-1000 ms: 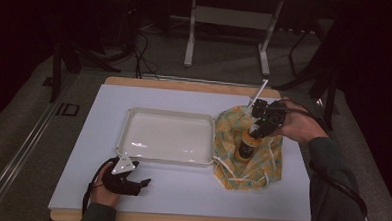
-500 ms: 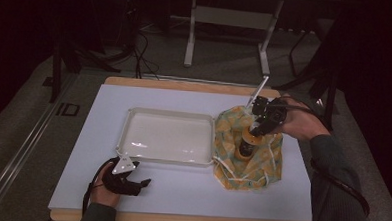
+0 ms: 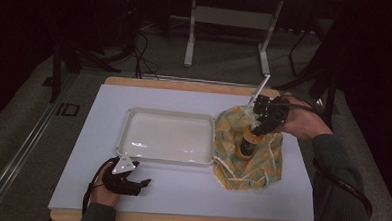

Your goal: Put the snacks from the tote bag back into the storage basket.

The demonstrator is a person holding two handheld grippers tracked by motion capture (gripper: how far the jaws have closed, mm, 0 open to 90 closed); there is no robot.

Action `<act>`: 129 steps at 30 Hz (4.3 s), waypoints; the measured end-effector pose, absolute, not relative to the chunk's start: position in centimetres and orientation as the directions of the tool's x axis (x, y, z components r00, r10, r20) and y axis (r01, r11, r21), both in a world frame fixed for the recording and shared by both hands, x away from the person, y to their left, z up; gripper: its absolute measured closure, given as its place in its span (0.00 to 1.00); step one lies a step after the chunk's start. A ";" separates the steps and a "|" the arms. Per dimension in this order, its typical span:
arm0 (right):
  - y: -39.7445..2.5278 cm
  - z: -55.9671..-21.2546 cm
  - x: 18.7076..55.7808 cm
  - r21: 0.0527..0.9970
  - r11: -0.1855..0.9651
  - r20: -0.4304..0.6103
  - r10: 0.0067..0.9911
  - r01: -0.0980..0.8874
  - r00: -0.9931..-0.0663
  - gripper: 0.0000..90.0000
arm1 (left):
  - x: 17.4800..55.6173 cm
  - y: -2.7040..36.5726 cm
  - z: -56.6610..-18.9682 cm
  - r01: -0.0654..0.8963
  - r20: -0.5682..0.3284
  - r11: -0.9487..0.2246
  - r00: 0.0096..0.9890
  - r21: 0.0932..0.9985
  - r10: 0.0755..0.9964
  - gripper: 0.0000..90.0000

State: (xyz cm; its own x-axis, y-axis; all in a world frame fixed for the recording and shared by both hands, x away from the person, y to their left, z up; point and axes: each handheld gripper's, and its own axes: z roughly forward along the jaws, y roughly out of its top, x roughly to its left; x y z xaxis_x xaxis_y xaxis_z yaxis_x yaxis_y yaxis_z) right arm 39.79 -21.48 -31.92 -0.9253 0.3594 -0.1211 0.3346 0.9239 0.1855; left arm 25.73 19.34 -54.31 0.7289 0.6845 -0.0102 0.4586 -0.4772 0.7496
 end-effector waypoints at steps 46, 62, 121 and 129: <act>-21.4 -29.3 39.4 0.192 0.921 -0.162 0.371 0.340 -0.914 0.65 | 25.7 19.3 -54.3 0.459 -0.009 -0.479 0.729 0.748 0.685 0.26; -21.1 -28.6 39.5 0.194 0.921 -0.175 0.372 0.338 -0.912 0.65 | 25.7 19.3 -54.3 0.460 -0.010 -0.480 0.729 0.747 0.684 0.26; -18.8 -26.6 39.2 0.222 0.929 -0.203 0.341 0.295 -0.918 0.65 | 25.7 19.3 -54.3 0.457 -0.009 -0.480 0.731 0.749 0.682 0.26; -18.3 -26.5 39.2 0.228 0.930 -0.200 0.334 0.287 -0.921 0.65 | 25.7 19.3 -54.3 0.457 -0.010 -0.480 0.732 0.749 0.682 0.26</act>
